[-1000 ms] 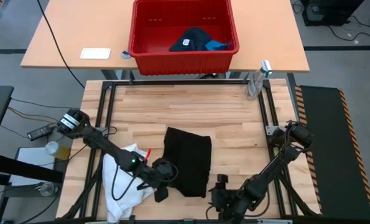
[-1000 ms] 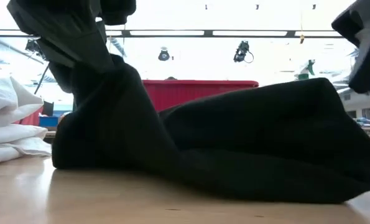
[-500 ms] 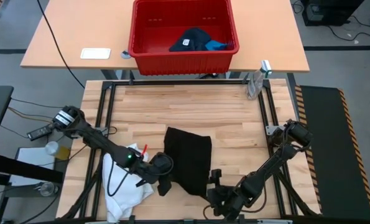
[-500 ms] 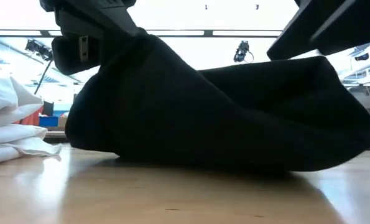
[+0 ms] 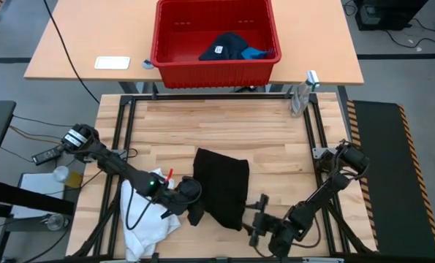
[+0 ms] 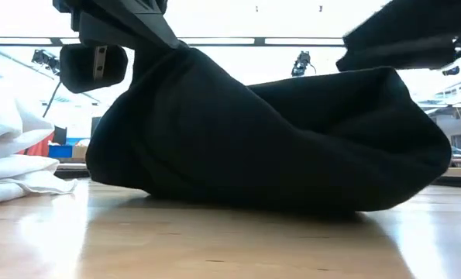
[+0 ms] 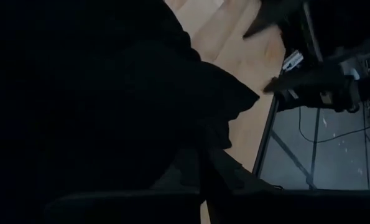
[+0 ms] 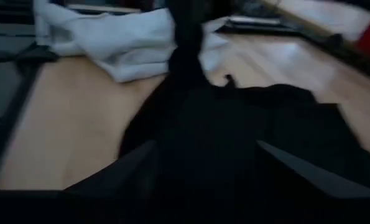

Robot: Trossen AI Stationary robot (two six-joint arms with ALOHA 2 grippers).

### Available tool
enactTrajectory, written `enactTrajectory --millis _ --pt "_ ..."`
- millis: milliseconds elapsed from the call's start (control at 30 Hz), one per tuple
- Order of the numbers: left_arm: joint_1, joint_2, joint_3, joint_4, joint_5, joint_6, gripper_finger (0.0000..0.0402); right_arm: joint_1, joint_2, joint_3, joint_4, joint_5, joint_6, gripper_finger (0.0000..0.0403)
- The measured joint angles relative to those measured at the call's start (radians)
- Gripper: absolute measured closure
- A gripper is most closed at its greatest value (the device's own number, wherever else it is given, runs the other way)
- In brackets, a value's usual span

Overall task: Fold Laundry from Bin
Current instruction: Fold the black shirt

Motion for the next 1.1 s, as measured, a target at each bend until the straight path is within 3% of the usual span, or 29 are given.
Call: enactTrajectory --millis 67,267,433,567,767,900,1100 --pt "-0.004 0.000 0.000 -0.001 0.000 -0.001 0.0399 -0.031 0.000 -0.018 -0.006 -0.005 0.000 0.0147" --pt "-0.003 0.000 0.000 -0.006 0.000 -0.006 0.0400 -0.197 -0.002 -0.081 0.051 -0.258 -0.013 0.0190" --pt "-0.003 -0.019 0.000 -0.026 0.000 -0.008 0.0400 -0.256 -0.061 -0.107 0.181 -0.329 -0.178 0.0213" --pt "-0.003 -0.022 0.000 -0.050 0.001 -0.008 0.0400 -0.271 -0.122 -0.109 0.225 -0.538 -0.248 0.0223" --pt "-0.015 -0.026 0.000 -0.070 0.006 0.003 0.0400 -0.350 -0.155 -0.123 0.205 -0.509 -0.318 0.0234" --pt "-0.020 -0.026 0.000 -0.072 0.007 0.014 0.0400 -0.497 -0.147 -0.184 0.251 -0.703 -0.333 0.0237" --pt "-0.021 -0.026 0.000 -0.105 0.016 0.014 0.0400 -0.640 -0.169 -0.295 0.413 -0.800 -0.391 0.0239"
